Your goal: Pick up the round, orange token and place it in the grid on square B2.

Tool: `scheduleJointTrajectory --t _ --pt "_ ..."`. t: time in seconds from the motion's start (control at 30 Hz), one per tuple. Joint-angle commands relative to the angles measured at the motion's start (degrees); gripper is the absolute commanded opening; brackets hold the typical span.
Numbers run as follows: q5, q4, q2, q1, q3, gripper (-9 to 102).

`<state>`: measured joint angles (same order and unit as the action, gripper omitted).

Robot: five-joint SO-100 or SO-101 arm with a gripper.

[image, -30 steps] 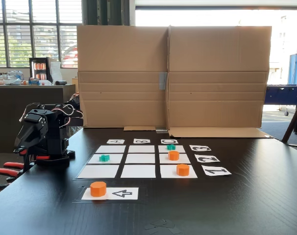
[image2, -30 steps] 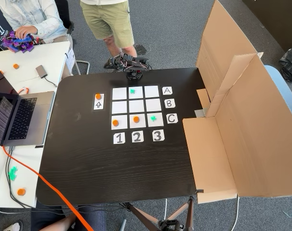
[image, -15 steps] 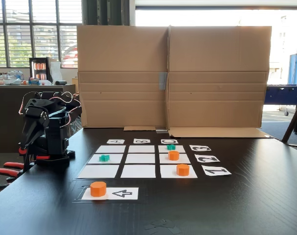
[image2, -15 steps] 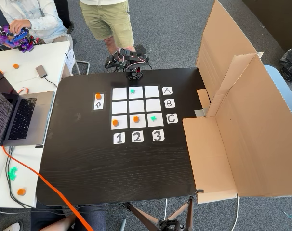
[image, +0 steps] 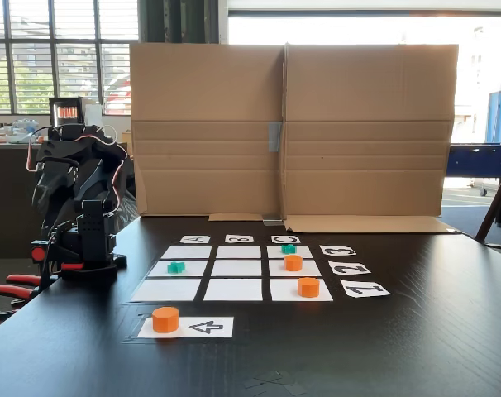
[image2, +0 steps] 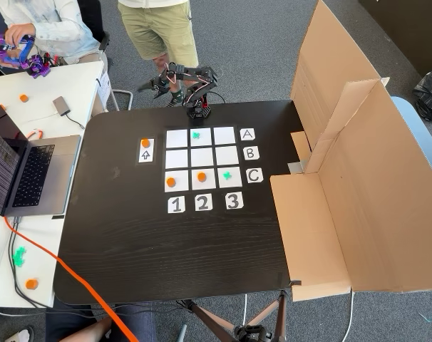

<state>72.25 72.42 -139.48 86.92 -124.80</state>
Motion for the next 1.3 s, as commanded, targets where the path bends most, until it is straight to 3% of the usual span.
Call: scheduleJointTrajectory --t 0.0,0.13,0.37,1.27 --pt "0.4 3.4 5.5 -1.5 9.7 65" --pt "0.4 9.1 14.5 -3.3 21.4 67" --pt "3.5 11.6 27.2 -6.8 35.8 68" --pt "3.5 14.1 66.7 -25.6 54.1 69"
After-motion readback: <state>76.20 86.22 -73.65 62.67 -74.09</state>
